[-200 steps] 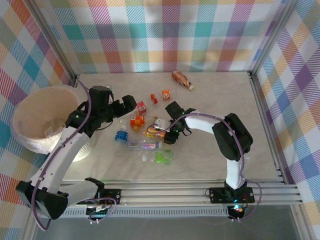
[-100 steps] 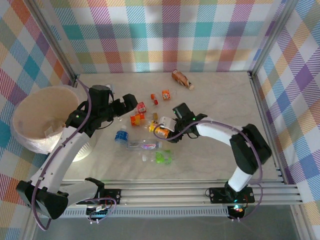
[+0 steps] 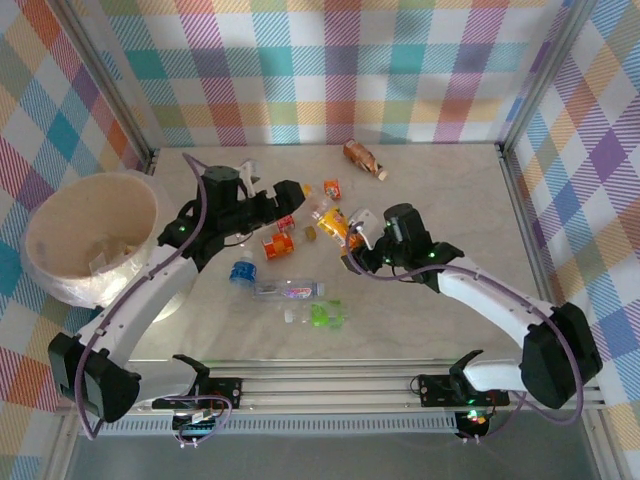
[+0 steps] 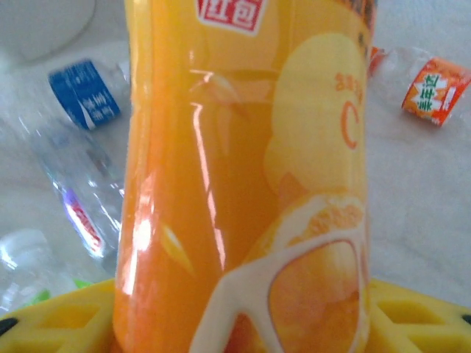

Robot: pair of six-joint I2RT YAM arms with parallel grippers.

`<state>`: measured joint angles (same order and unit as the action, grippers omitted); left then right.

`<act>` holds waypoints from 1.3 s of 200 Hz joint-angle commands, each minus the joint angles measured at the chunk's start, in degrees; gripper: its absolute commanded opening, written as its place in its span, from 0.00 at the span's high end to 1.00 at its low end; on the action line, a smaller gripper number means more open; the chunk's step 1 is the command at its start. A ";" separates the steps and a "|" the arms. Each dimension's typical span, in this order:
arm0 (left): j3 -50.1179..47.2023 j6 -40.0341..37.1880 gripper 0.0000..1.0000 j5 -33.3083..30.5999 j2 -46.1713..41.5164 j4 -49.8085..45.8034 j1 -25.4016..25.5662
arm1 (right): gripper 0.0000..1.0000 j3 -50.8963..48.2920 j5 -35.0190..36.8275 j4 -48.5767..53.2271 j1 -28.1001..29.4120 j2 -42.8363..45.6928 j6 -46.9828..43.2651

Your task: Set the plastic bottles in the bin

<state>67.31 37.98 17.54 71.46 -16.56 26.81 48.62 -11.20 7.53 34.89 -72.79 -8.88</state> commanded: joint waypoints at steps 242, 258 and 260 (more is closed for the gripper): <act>-1.75 3.95 0.43 -9.78 5.67 11.09 7.73 | 0.46 4.47 -25.38 -20.13 2.19 -8.34 26.47; -2.65 3.94 0.45 -12.14 4.31 11.05 7.73 | 0.37 5.55 -26.06 -19.87 2.21 -9.57 25.93; -2.74 3.88 0.45 -12.32 4.13 10.96 7.73 | 0.36 5.64 -26.06 -19.95 2.15 -9.69 25.93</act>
<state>66.17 43.07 7.62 79.15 -6.90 34.04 51.07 -32.62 -10.52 36.73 -80.71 16.95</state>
